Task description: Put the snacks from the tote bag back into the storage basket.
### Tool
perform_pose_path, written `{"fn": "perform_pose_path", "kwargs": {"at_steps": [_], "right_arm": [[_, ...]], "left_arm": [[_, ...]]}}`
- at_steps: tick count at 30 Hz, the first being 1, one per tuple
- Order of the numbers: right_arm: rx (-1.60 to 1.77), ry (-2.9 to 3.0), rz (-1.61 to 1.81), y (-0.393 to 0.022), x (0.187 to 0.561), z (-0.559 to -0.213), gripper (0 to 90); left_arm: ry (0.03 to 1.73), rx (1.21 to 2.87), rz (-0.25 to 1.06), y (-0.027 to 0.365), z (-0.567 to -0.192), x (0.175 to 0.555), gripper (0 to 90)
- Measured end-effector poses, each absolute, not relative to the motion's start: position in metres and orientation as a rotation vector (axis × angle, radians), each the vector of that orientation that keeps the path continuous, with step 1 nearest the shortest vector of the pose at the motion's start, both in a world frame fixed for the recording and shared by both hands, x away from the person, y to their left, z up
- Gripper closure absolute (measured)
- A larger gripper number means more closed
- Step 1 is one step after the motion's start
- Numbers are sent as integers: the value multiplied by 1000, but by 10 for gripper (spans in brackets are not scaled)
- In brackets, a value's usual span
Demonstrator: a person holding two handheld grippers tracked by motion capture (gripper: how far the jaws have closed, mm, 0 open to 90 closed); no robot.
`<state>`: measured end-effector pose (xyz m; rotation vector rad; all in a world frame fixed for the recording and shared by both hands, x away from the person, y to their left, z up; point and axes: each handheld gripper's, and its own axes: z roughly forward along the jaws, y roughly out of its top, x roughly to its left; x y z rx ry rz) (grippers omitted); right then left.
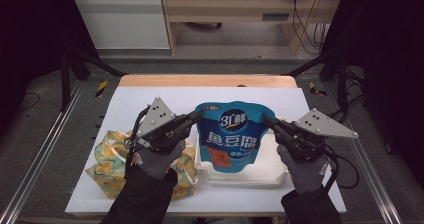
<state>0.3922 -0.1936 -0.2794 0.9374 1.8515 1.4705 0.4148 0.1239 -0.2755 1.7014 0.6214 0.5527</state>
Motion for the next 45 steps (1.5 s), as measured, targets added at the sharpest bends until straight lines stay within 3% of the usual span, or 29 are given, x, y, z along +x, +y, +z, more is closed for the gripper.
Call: {"fn": "perform_pose_path", "kwargs": {"at_steps": [45], "right_arm": [[989, 1949, 1414, -179, 402, -318, 900]], "left_arm": [[680, 1780, 522, 137, -318, 416, 900]]}}
